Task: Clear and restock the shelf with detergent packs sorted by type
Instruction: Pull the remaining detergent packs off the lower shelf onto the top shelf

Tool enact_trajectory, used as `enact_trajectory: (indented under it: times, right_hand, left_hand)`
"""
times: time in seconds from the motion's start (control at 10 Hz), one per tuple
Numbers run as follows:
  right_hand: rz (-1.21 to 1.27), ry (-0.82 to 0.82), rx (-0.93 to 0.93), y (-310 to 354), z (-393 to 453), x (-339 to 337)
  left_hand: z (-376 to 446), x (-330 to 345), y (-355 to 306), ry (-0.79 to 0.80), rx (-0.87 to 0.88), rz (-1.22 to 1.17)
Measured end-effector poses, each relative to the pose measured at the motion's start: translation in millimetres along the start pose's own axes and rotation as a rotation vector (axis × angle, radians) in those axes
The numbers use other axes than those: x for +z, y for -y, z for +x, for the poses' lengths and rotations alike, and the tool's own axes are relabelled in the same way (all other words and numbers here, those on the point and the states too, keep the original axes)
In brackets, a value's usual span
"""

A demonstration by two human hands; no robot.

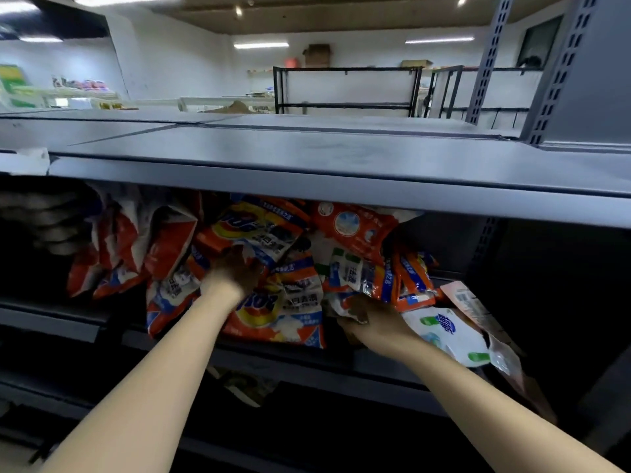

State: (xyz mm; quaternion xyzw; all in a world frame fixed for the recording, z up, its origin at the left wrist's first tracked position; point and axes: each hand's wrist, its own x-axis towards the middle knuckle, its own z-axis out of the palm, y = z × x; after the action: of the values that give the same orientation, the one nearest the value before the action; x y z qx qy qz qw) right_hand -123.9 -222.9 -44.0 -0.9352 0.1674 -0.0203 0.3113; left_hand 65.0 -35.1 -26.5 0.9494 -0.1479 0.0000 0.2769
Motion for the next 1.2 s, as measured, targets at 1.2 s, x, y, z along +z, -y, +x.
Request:
enact_trajectory:
  times: [1.2]
  right_hand:
    - [0.580, -0.156, 0.454, 60.0, 54.6, 79.5]
  left_hand:
    - [93.2, -38.1, 49.6, 0.426, 0.145, -0.681]
